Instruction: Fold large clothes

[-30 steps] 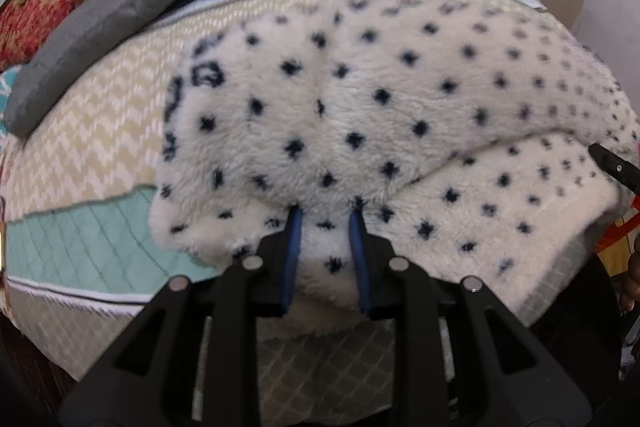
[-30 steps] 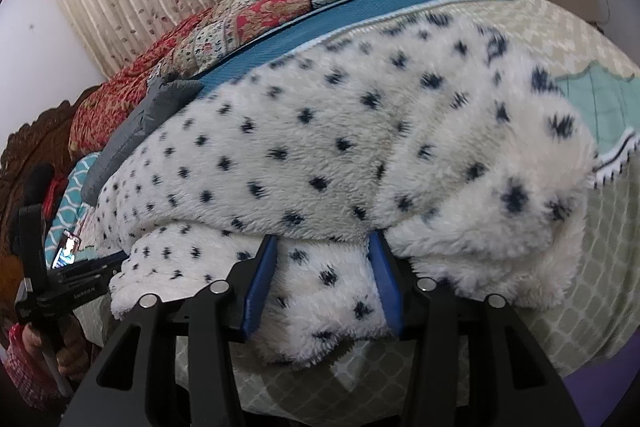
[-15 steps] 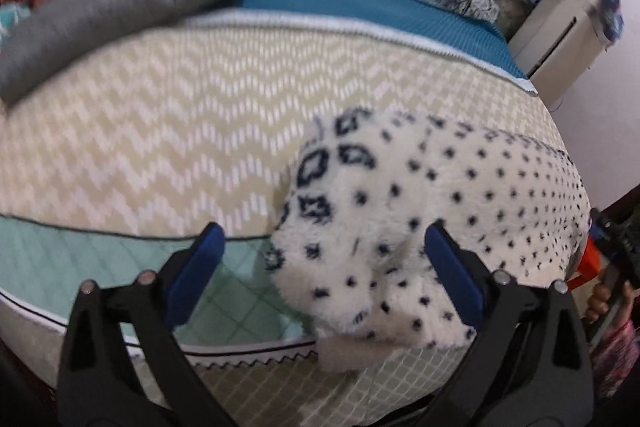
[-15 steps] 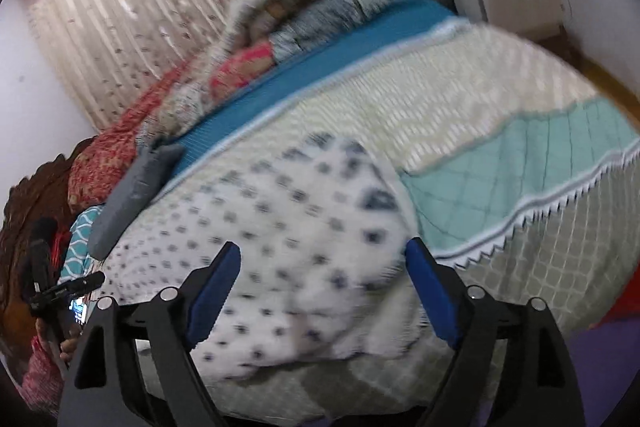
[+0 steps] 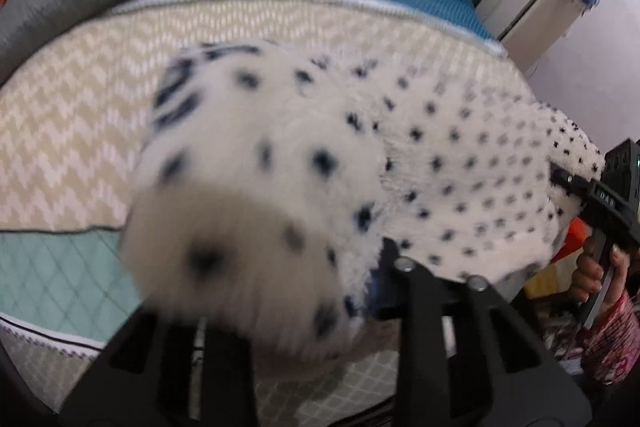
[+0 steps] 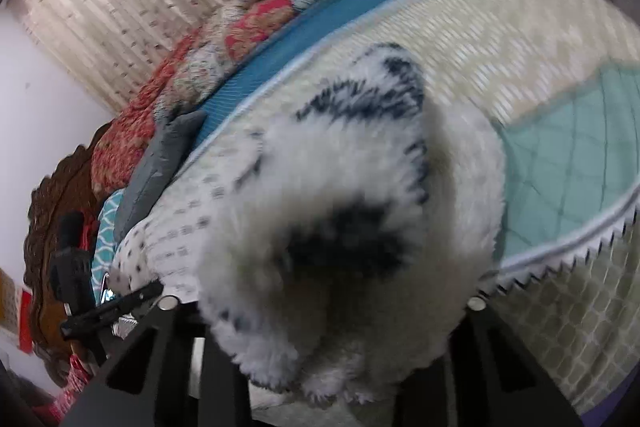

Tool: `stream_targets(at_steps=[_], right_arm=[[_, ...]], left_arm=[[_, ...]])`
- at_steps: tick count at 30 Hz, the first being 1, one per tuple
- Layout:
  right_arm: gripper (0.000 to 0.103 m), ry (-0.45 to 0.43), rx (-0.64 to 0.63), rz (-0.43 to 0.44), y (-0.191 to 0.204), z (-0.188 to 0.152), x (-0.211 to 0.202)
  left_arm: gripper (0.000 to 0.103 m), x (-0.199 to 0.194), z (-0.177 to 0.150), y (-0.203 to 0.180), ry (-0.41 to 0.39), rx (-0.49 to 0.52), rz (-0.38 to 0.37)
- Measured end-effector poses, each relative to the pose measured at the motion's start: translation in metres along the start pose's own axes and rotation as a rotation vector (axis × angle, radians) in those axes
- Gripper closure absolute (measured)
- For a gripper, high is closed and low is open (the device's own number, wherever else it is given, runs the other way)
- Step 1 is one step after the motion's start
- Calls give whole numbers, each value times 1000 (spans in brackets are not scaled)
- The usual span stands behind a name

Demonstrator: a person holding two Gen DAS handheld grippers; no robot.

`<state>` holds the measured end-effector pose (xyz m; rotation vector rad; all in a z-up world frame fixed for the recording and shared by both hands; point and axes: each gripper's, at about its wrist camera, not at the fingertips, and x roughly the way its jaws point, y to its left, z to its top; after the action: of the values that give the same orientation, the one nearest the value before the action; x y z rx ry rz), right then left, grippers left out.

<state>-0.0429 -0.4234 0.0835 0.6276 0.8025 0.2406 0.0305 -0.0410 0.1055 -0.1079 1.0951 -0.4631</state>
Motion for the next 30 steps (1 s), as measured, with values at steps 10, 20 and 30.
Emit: stream_targets(at_steps=[10, 20, 30], right_arm=[[33, -113, -271, 219, 186, 108, 25], [34, -22, -421, 328, 410, 221, 271], [61, 208, -351, -78, 437, 202, 517]], left_arm=[[81, -132, 74, 72, -371, -53, 12], [80, -225, 171, 283, -577, -289, 366], [50, -112, 193, 449, -274, -503, 784]])
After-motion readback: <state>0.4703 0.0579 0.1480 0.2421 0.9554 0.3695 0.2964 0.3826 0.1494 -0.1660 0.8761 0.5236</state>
